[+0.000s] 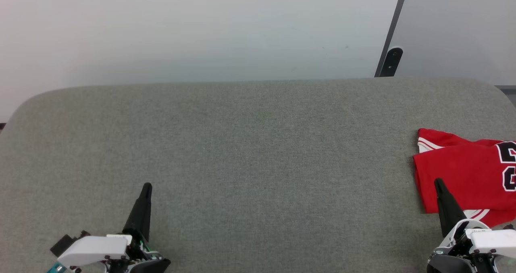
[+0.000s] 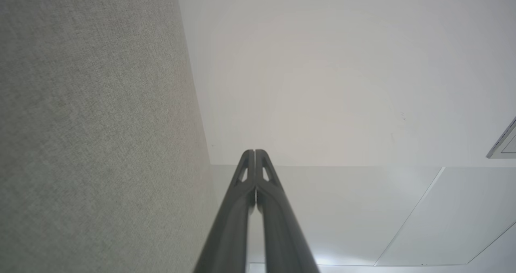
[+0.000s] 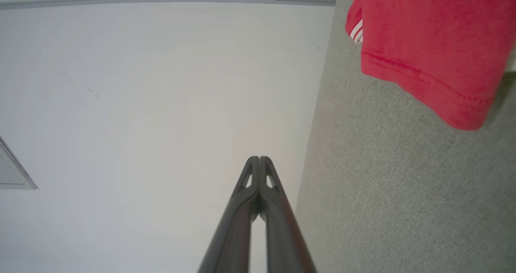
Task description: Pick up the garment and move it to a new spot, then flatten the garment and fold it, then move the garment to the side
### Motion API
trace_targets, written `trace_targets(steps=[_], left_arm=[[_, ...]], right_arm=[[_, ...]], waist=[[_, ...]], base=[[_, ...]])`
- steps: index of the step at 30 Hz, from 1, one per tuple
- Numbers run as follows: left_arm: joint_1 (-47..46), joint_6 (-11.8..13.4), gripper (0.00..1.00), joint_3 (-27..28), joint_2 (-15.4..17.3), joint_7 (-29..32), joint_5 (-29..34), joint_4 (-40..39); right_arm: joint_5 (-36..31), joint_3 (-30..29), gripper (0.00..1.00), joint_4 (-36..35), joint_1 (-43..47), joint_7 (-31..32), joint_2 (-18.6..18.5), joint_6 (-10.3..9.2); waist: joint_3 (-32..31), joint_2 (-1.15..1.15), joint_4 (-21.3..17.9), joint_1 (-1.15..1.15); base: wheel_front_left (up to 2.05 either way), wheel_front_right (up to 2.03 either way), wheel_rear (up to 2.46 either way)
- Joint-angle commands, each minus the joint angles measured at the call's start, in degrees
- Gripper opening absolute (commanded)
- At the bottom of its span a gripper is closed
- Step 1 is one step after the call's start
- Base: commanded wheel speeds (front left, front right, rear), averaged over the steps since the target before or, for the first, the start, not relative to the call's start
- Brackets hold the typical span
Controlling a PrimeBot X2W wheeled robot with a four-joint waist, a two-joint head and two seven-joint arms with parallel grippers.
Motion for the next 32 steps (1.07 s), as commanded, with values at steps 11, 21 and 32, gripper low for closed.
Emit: trace_targets(steps=[11, 21, 32], left_arm=[[-0.6, -0.4, 0.00, 0.1, 0.0, 0.1, -0.2, 0.0], [-0.6, -0.4, 0.00, 0.1, 0.0, 0.1, -0.2, 0.0], [-0.6, -0.4, 0.00, 0.1, 0.0, 0.1, -0.2, 0.0]], right_arm=[[0.2, 0.0, 0.00, 0.0, -0.2, -0.1, 0.2, -0.06], [0.2, 0.0, 0.00, 0.0, -0.2, -0.1, 0.2, -0.06], [0.2, 0.0, 0.00, 0.0, -0.2, -0.1, 0.2, -0.06]], waist=[[0.0, 0.00, 0.0, 0.00], [0.0, 0.00, 0.0, 0.00], [0.0, 0.00, 0.0, 0.00]], base=[[0.00, 0.00, 0.00], [0.00, 0.00, 0.00], [0.00, 0.00, 0.00]])
